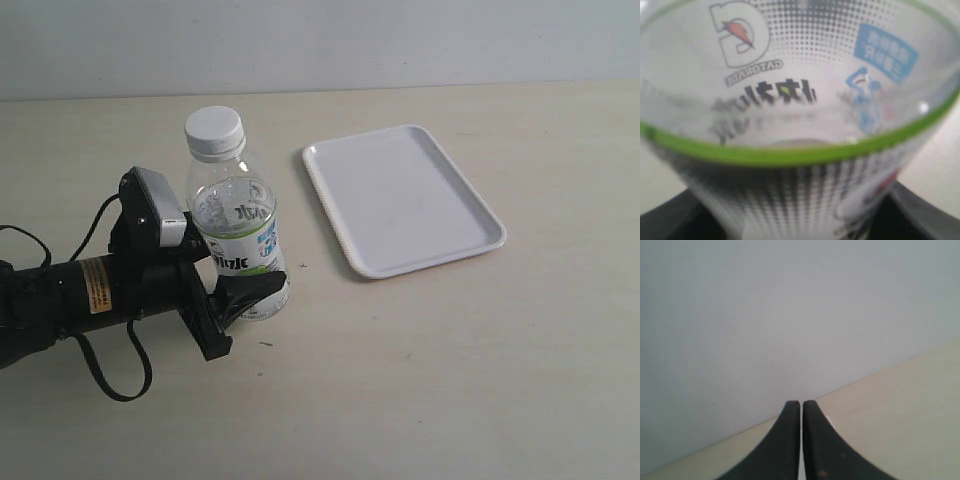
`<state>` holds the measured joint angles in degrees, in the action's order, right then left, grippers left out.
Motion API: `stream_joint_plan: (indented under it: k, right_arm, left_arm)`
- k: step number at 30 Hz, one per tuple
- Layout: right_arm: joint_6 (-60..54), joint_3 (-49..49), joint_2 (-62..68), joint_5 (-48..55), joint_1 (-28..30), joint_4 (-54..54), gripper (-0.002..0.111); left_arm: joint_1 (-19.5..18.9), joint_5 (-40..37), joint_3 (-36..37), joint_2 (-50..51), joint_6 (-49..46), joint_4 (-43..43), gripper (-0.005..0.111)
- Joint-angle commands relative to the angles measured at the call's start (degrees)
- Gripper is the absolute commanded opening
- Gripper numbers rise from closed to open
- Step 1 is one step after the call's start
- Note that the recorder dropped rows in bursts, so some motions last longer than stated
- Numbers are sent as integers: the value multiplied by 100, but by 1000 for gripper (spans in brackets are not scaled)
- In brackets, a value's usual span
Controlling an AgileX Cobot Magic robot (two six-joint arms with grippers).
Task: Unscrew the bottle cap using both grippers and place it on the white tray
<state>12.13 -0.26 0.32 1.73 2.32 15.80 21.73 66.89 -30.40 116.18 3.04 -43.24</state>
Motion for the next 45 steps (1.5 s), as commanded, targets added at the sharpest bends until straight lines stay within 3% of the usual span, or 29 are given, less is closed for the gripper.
stream_joint_plan:
  k: [1, 6, 9, 14, 19, 23, 33, 39, 45]
  right_arm:
    - [11, 26, -32, -120, 32, 460, 3]
    - [134, 26, -32, -752, 32, 679, 3]
    - [1009, 26, -32, -1216, 32, 788, 0]
    - [1358, 26, -32, -1625, 32, -1011, 0]
    - [3235, 26, 119, -2285, 32, -2984, 0]
    - [3991, -38, 669, -2594, 32, -4032, 0]
    - [3899, -897, 3285, -3546, 32, -3886, 0]
    - [3806, -1799, 5032, -4683, 32, -3634, 0]
    - [3466, -2512, 5890, -3942, 32, -4323, 0]
  left_arm:
    - [-4, 177, -44, -79, 36, 61, 0]
    - [-4, 189, -44, -79, 36, 58, 0]
    - [-4, 201, -44, -79, 36, 58, 0]
    - [-4, 230, -44, -79, 36, 58, 0]
    - [-4, 230, -44, -79, 36, 32, 0]
    - [-4, 230, -44, -79, 36, 32, 0]
    - [-4, 193, -44, -79, 36, 21, 0]
    - [-4, 215, -44, -79, 36, 32, 0]
    - [-4, 227, -44, -79, 36, 32, 0]
